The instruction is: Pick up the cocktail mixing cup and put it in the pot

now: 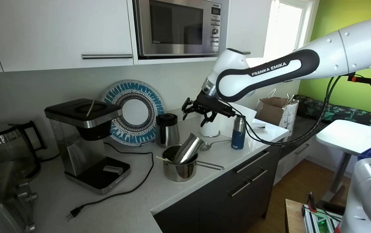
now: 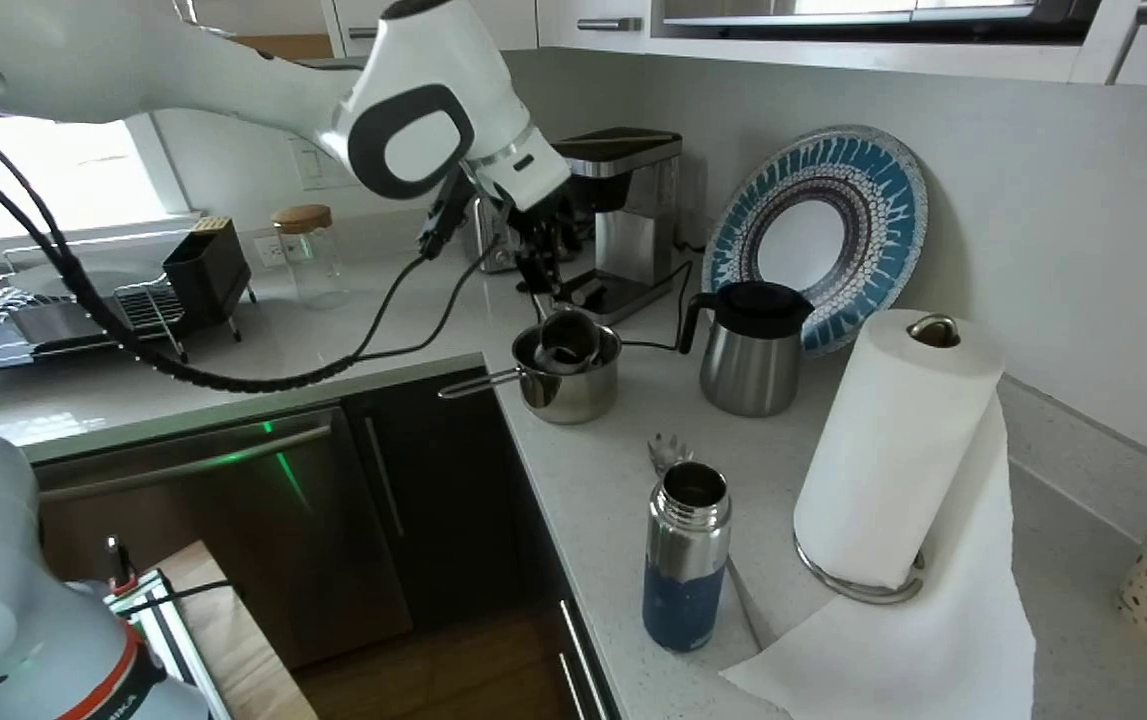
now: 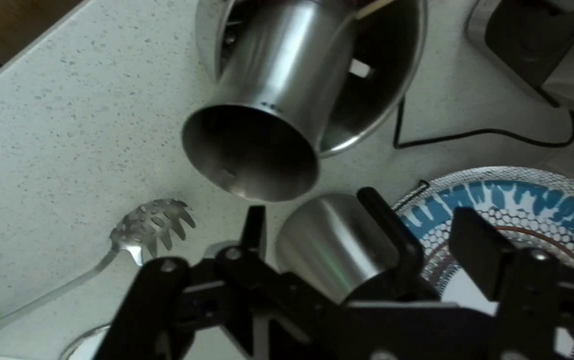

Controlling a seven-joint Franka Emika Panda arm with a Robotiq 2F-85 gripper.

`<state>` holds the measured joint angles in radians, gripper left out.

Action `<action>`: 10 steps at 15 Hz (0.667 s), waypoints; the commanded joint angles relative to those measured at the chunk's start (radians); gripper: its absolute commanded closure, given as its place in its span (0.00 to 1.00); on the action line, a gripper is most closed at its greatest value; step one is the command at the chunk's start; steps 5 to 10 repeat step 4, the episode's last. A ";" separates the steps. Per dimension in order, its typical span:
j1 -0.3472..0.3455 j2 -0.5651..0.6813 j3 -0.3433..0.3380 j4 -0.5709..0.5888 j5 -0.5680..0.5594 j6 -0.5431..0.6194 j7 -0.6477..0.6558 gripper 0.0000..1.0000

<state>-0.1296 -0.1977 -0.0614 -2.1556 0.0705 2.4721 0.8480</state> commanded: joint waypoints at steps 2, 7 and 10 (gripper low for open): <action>0.065 -0.080 0.082 0.143 0.029 -0.206 -0.013 0.00; 0.050 -0.070 0.086 0.135 0.020 -0.173 -0.005 0.00; 0.050 -0.070 0.086 0.135 0.020 -0.173 -0.005 0.00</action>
